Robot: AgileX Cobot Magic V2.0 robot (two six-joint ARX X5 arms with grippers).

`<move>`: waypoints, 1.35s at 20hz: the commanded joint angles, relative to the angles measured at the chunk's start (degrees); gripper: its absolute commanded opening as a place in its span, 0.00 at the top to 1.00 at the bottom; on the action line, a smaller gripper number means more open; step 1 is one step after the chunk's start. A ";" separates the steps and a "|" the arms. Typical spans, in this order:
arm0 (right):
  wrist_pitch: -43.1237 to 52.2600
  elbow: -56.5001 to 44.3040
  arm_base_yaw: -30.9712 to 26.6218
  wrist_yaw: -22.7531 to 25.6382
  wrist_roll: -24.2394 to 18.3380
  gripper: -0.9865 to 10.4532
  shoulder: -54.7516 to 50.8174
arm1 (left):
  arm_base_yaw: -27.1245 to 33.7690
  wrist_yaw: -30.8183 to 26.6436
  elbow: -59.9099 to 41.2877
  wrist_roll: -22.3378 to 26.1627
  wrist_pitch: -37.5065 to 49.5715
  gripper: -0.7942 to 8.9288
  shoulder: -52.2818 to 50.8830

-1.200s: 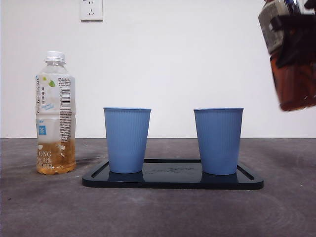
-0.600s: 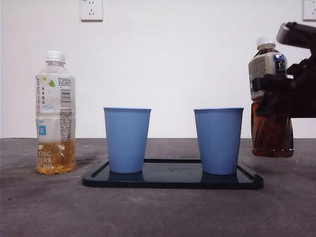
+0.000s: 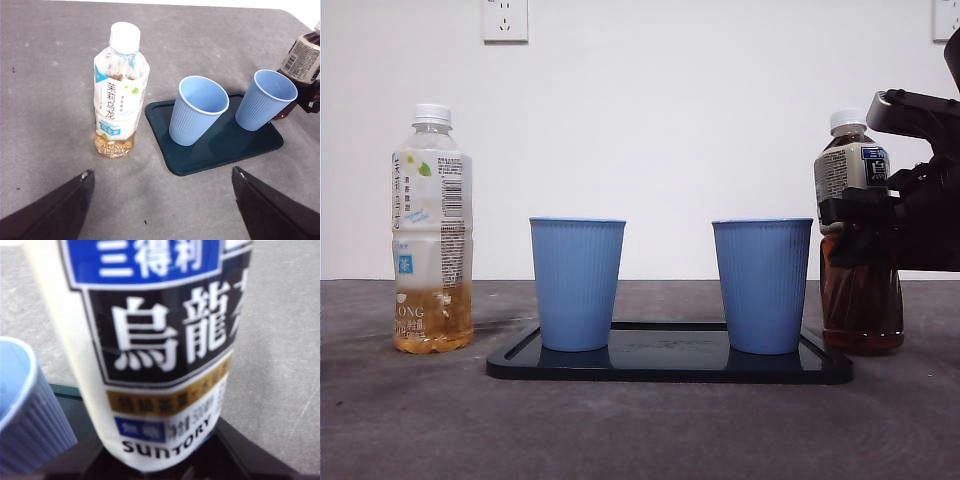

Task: Pour the drink into the cup

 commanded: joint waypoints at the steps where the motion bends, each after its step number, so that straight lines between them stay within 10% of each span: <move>1: -1.09 1.14 0.17 -0.15 -1.11 0.70 0.24 | -0.15 0.48 1.03 0.72 0.61 0.46 0.17; 23: -33.03 1.16 0.35 1.49 -0.28 0.57 -25.49 | -0.15 0.48 1.03 0.24 0.55 0.46 0.20; 27: -48.72 3.02 0.83 0.31 3.21 0.57 -35.65 | -0.15 0.48 1.01 -1.31 0.85 0.31 0.20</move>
